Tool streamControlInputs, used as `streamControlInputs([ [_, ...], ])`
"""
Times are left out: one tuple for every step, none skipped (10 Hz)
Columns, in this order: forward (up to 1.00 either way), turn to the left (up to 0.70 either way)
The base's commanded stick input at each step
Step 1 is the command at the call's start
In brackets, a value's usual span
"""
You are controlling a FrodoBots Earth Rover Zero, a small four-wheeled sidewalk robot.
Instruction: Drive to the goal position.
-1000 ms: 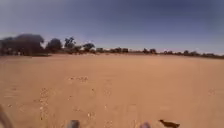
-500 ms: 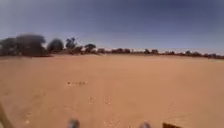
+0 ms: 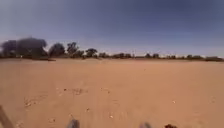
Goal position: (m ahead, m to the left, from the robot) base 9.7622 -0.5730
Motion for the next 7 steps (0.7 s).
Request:
streamControlInputs([
  [0.50,-0.01],
  [0.50,-0.01],
  [0.50,-0.01],
  [0.50,-0.01],
  [0.50,-0.01],
  [0.50,-0.01],
  [0.50,-0.01],
])
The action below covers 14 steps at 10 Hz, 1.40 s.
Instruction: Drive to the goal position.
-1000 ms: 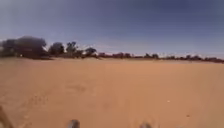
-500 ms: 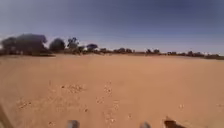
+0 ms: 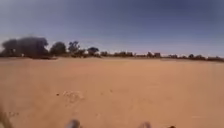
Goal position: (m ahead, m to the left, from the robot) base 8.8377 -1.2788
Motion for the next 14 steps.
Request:
streamControlInputs([
  [0.50,-0.01],
  [0.50,-0.01],
  [0.50,-0.01],
  [0.50,-0.01],
  [0.50,-0.01],
  [0.50,-0.01],
  [0.50,-0.13],
  [0.50,-0.38],
  [0.50,-0.51],
  [0.50,-0.51],
  [0.50,-0.01],
  [0.50,-0.01],
  [0.50,-0.01],
  [0.50,-0.01],
])
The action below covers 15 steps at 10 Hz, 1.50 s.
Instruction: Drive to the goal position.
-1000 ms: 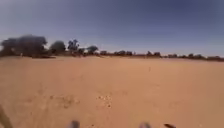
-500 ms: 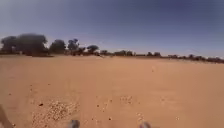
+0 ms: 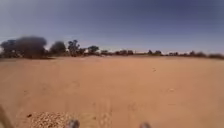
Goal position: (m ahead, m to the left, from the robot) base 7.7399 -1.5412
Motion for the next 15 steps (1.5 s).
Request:
streamControlInputs([
  [0.50,-0.01],
  [0.50,-0.01],
  [0.50,-0.01],
  [0.50,-0.01],
  [0.50,-0.01],
  [0.50,-0.01],
  [0.50,-0.01],
  [0.50,-0.01],
  [0.50,-0.01],
  [0.50,-0.01],
  [0.50,-0.01],
  [0.50,-0.01],
  [0.50,-0.01],
  [0.50,-0.01],
  [0.50,-0.01],
])
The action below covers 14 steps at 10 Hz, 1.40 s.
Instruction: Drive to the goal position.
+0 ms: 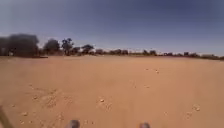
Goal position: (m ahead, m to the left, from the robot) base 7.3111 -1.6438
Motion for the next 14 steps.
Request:
streamControlInputs([
  [0.50,-0.01],
  [0.50,-0.01],
  [0.50,-0.01],
  [0.50,-0.01],
  [0.50,-0.01],
  [0.50,-0.01],
  [0.50,-0.01],
  [0.50,-0.01],
  [0.50,-0.01],
  [0.50,-0.01],
  [0.50,-0.01],
  [0.50,-0.01],
  [0.50,-0.01],
  [0.50,-0.01],
])
